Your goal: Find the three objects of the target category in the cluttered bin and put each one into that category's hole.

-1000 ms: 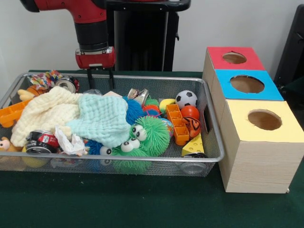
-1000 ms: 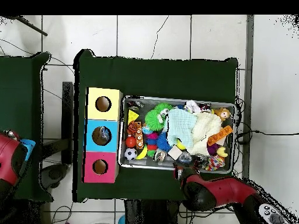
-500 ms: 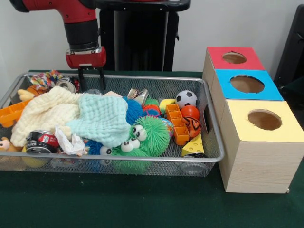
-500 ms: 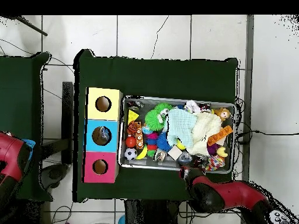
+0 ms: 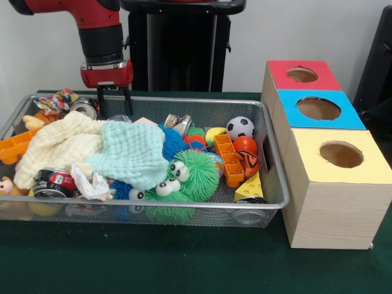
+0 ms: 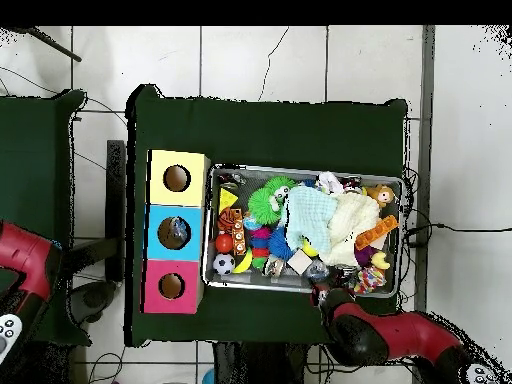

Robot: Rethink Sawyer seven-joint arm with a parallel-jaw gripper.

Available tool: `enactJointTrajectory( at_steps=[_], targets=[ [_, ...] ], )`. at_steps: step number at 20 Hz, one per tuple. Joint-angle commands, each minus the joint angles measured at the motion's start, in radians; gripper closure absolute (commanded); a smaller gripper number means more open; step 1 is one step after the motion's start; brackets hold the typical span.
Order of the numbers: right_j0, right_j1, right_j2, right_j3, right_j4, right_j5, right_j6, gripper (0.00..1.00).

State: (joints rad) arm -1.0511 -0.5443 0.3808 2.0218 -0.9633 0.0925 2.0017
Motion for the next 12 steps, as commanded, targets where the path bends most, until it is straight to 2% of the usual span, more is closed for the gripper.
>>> enactJointTrajectory(
  at_steps=[1,6,12],
  targets=[
    [0.012,0.0,0.066,-0.029,-0.053,0.108,-0.119,0.0],
    [0.023,-0.003,0.062,-0.037,-0.044,0.108,-0.107,0.0],
    [0.009,-0.023,0.105,-0.041,0.005,0.162,-0.131,0.0]
  ],
)
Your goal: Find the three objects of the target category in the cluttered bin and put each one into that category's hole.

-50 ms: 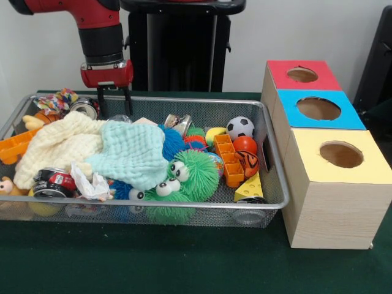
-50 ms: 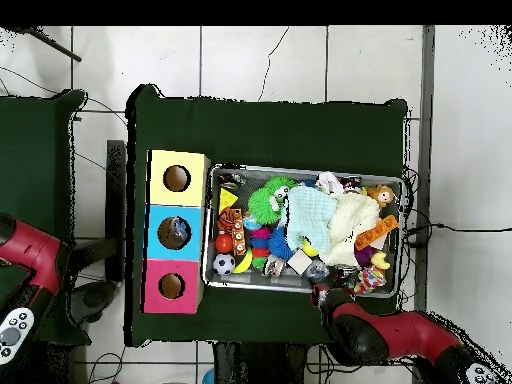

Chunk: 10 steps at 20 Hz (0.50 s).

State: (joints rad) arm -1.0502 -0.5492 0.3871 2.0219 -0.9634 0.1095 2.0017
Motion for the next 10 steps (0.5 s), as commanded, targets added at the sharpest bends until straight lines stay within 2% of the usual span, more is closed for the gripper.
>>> enactJointTrajectory(
  at_steps=[1,10],
  targets=[
    [0.006,-0.02,0.101,-0.043,0.009,0.15,-0.132,0.0],
    [-0.005,-0.022,0.174,-0.105,0.079,0.266,-0.17,0.0]
  ],
)
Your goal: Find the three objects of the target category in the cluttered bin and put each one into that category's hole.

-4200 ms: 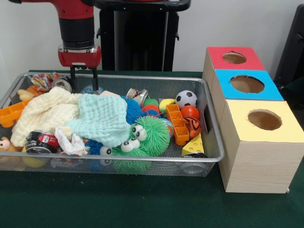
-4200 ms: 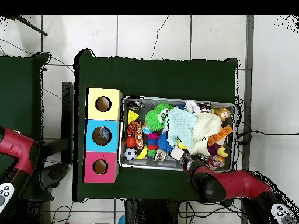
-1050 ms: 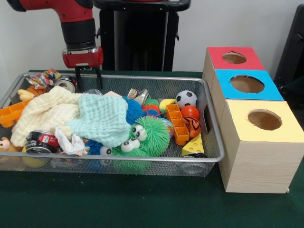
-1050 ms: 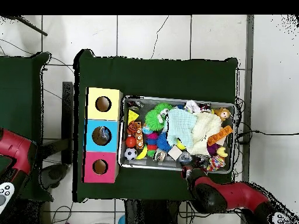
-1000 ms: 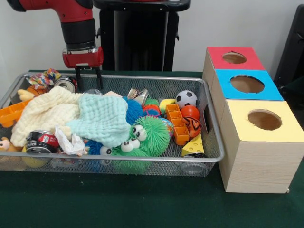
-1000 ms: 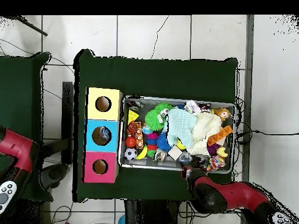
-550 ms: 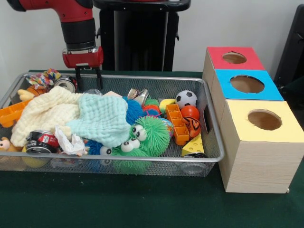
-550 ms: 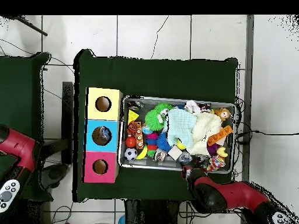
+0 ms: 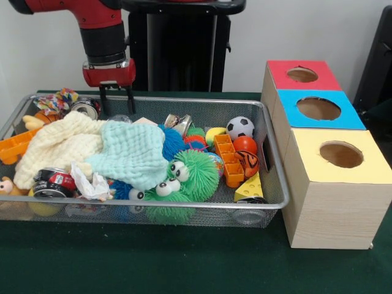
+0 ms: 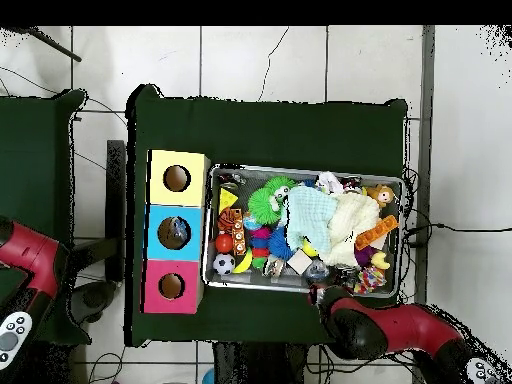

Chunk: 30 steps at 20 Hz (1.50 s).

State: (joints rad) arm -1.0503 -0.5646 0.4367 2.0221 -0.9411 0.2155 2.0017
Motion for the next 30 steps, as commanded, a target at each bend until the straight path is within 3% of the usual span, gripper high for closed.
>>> enactJointTrajectory(
  at_steps=[1,16,30],
  targets=[
    [-0.007,-0.009,0.132,-0.109,0.064,0.172,-0.176,0.0],
    [-0.03,-0.024,0.177,-0.116,0.068,0.228,-0.193,0.0],
    [-0.07,0.028,0.207,-0.177,0.038,0.242,-0.232,0.0]
  ],
)
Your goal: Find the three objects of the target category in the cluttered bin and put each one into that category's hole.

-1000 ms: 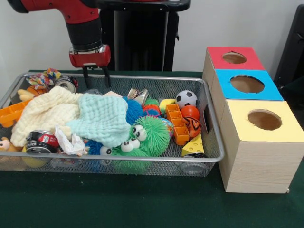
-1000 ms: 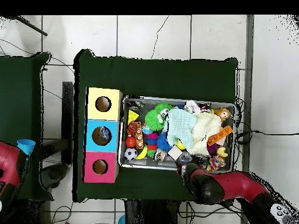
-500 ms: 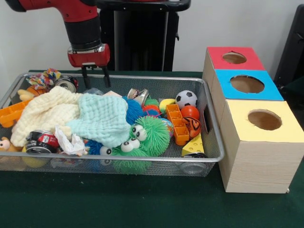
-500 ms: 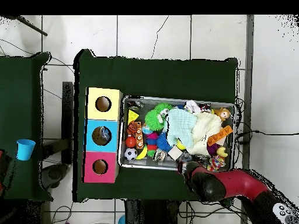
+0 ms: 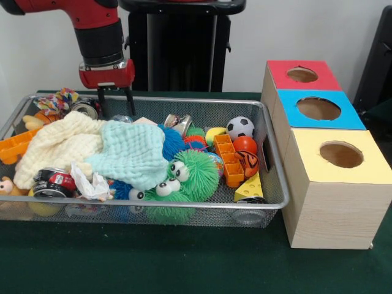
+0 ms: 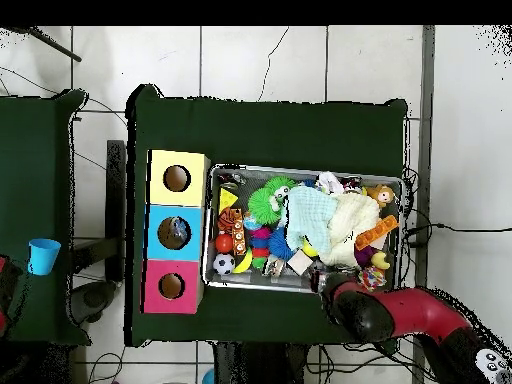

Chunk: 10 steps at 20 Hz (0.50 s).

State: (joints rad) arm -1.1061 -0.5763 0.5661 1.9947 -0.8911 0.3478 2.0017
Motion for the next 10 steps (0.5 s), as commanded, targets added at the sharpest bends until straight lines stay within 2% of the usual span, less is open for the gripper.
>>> enactJointTrajectory(
  at_steps=[1,10],
  targets=[
    [-0.015,0.043,0.076,-0.153,-0.017,0.107,-0.232,0.0],
    [0.002,0.03,0.062,-0.147,-0.028,0.091,-0.197,0.0]
  ],
)
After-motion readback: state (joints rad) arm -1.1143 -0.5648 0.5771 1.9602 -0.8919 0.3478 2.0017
